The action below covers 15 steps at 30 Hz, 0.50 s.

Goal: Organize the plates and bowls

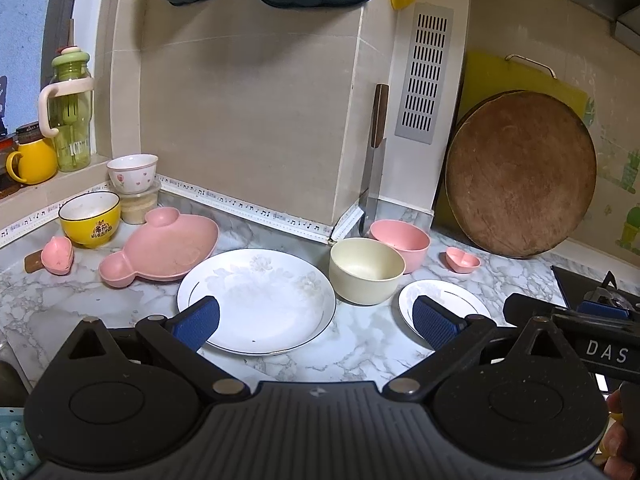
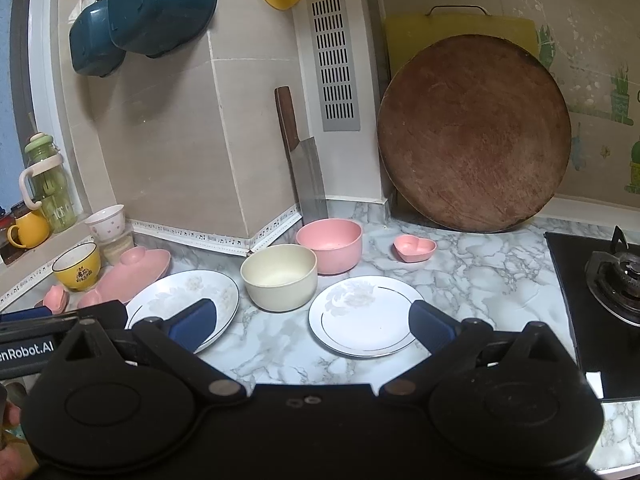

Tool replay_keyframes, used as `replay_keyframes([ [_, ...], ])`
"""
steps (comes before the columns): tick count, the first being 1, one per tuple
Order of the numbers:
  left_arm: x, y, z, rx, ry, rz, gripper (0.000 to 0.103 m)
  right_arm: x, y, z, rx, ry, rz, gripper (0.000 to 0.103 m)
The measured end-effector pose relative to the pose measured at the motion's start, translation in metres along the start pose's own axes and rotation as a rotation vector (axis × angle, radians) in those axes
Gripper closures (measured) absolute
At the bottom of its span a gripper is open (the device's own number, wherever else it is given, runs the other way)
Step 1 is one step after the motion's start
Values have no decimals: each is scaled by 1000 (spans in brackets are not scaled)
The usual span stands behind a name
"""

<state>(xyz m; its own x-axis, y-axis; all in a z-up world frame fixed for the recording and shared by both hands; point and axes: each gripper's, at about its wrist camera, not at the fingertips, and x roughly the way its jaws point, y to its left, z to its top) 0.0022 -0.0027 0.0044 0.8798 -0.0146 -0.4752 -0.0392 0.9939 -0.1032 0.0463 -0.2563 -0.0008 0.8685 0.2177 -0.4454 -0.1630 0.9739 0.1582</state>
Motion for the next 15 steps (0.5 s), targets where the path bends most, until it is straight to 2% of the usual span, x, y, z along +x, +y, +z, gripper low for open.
replay_keyframes([
  [15,-2,-1,0,-3,11,-1,0,-3,-2,2,3,12,-1,0],
])
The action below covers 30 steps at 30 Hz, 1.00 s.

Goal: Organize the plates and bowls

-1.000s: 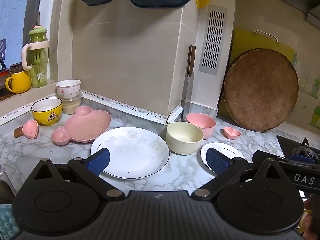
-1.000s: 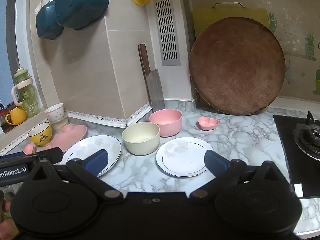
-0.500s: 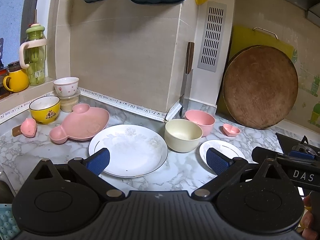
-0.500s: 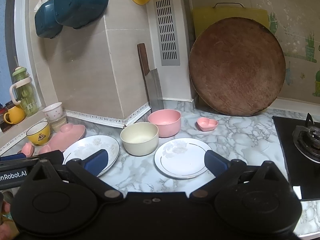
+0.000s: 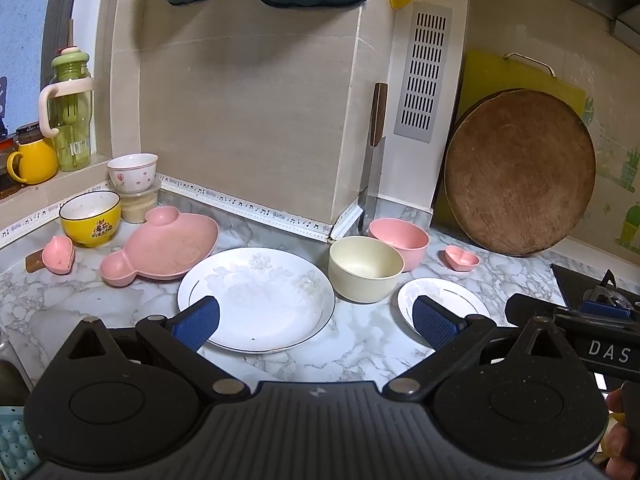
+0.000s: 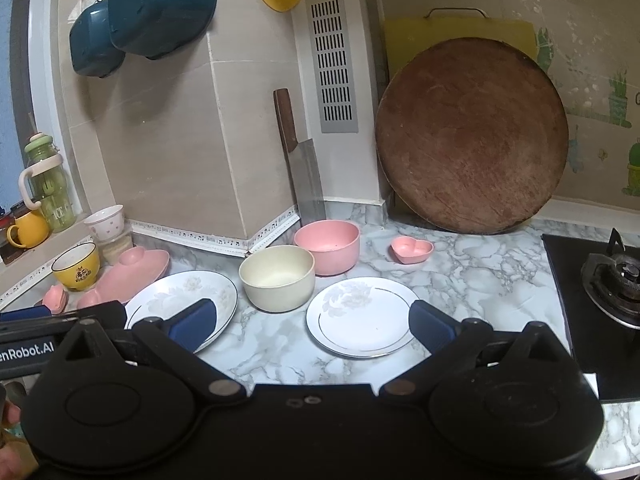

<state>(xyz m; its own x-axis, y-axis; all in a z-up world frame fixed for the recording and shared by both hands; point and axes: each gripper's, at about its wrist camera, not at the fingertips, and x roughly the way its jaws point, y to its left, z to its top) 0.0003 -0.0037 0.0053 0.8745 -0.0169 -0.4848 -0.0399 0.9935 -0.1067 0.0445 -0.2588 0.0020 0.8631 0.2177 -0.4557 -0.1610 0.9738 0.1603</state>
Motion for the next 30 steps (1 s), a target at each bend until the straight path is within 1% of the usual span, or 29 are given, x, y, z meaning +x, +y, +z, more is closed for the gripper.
replay_keyframes([
  [13,-4,0,-1,-2,8,-7,0,-3,-3,1,10,9,-18,0],
  [23,-8,-5,-1,10,0,-41,0,-10,-6,-2,21,2,-41,0],
  [30,-11,-6,-1,14,-11,-49,0,-14,-7,-3,31,-4,-34,0],
])
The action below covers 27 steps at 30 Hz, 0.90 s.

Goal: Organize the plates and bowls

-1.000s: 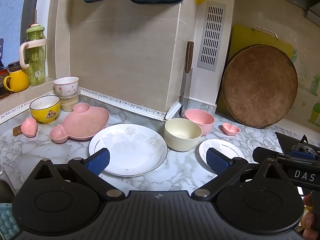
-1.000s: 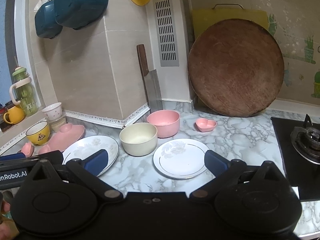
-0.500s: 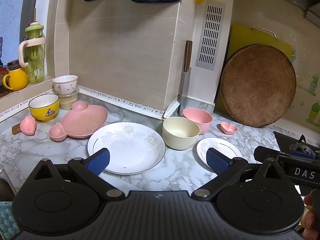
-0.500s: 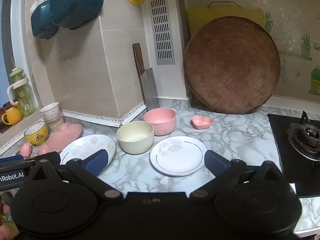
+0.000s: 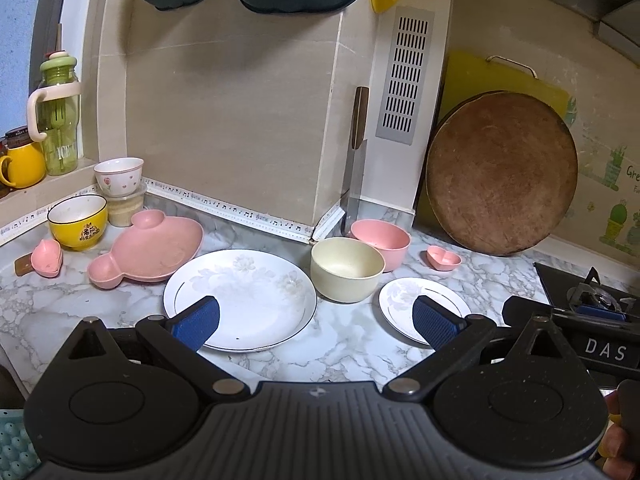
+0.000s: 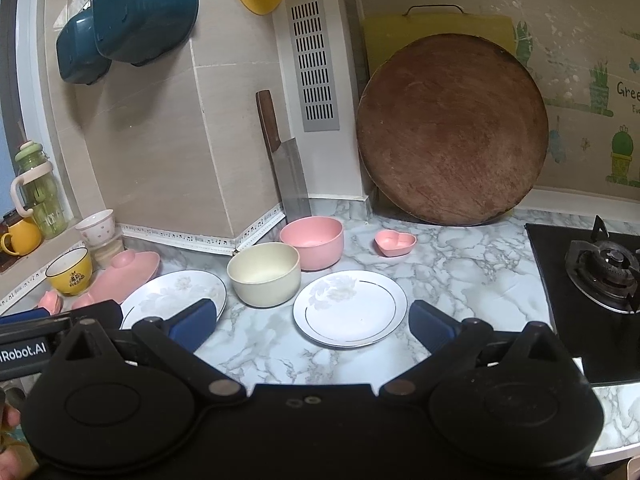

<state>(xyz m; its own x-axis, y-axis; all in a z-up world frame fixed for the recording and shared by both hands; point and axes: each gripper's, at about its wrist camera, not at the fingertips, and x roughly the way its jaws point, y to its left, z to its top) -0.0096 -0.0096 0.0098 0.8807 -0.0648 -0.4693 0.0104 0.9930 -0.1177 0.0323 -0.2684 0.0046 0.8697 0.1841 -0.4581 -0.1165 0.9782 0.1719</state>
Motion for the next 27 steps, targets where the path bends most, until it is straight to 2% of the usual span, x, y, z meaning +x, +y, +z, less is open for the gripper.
replay_keyframes([
  [9,5,1,2,-5,-5,0,0,2,2,1,-16,-14,15,0],
  [18,20,14,5,-36,12,13,0,26,10,6,-38,25,45,0],
  [27,64,50,4,-112,83,75,0,71,31,14,-103,85,97,0],
])
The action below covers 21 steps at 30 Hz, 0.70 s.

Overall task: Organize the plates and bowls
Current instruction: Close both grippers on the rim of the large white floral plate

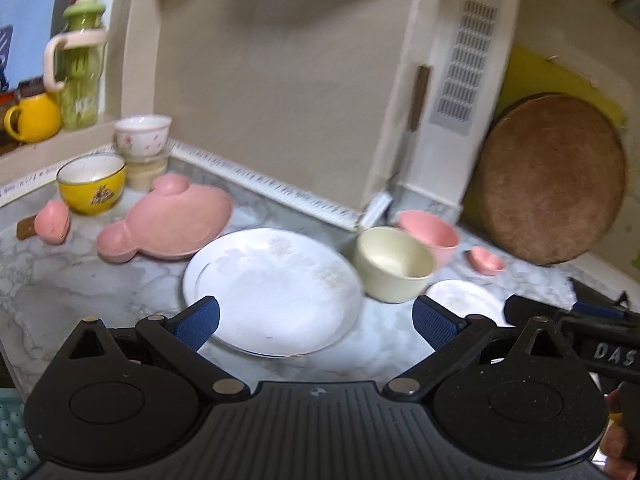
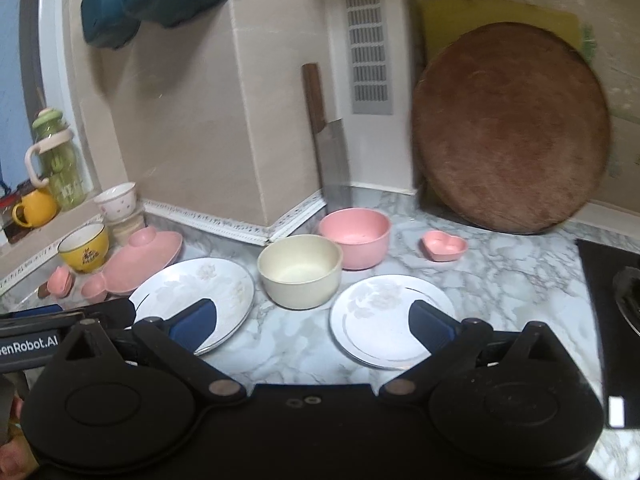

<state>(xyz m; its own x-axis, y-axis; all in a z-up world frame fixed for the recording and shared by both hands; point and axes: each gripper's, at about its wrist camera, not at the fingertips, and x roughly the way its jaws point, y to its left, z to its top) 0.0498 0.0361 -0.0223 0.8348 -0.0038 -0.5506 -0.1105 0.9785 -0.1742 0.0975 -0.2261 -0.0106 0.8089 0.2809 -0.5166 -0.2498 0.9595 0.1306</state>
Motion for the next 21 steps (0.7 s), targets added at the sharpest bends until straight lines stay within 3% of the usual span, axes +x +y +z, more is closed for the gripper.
replay_keyframes([
  [5,39,22,7,5,27,109,0,49,7,5,-15,84,59,0],
  [10,80,35,19,38,63,181,0,102,15,2,16,201,80,8],
  [19,134,62,28,-1,166,173,1,160,26,5,49,327,106,25],
  [21,142,67,29,-16,194,186,11,170,30,7,58,351,110,30],
])
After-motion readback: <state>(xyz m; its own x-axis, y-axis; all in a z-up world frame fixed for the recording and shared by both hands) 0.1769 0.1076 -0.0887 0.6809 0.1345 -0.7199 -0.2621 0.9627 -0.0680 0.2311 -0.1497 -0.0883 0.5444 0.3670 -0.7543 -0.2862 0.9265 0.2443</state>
